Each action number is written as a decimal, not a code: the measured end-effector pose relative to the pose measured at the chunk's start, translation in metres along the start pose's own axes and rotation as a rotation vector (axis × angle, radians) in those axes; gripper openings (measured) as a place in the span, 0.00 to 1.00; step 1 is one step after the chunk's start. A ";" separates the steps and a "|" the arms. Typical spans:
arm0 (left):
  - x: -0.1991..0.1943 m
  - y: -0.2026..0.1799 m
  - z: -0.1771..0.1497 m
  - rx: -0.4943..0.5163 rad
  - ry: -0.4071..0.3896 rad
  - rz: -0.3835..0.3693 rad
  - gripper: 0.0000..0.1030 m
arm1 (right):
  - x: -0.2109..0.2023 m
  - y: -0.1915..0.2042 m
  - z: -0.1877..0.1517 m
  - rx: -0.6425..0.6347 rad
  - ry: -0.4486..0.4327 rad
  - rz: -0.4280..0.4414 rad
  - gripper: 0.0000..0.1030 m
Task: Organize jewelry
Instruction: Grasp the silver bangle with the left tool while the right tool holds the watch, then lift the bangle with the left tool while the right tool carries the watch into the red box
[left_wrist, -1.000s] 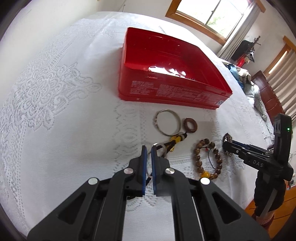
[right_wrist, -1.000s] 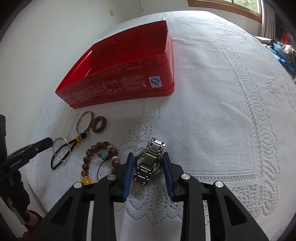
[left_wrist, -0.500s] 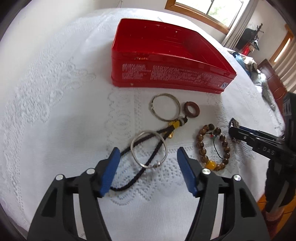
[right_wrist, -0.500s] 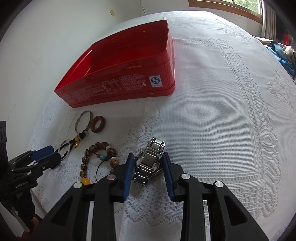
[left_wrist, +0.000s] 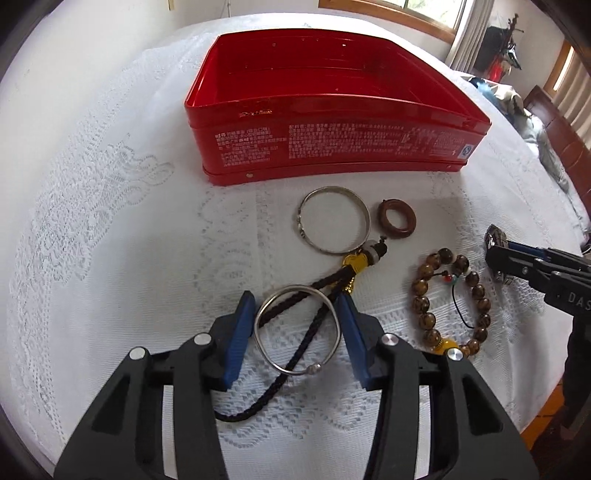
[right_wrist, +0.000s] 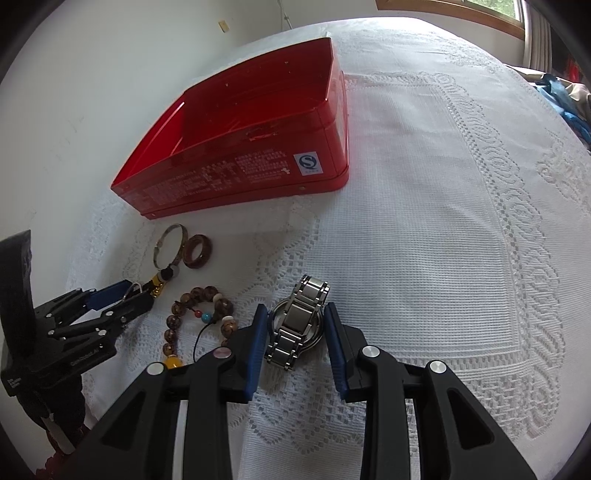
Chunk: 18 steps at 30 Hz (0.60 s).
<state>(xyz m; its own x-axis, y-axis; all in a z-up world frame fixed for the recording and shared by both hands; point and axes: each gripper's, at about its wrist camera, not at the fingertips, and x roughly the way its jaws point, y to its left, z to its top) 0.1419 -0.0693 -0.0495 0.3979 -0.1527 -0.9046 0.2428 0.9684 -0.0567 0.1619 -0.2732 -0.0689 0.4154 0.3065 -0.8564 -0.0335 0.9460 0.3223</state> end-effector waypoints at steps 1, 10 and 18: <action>-0.003 0.001 0.000 -0.004 -0.003 -0.010 0.44 | 0.000 0.000 0.000 0.000 0.000 -0.001 0.30; -0.047 0.016 0.000 -0.019 -0.099 -0.046 0.44 | -0.008 -0.002 0.004 0.007 -0.008 0.007 0.30; -0.074 0.015 0.016 -0.021 -0.155 -0.072 0.44 | -0.042 0.008 0.015 -0.018 -0.060 0.029 0.24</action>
<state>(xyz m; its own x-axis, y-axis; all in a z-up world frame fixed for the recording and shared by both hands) 0.1306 -0.0465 0.0231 0.5124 -0.2493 -0.8218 0.2577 0.9575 -0.1298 0.1579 -0.2803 -0.0238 0.4677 0.3276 -0.8209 -0.0622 0.9387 0.3392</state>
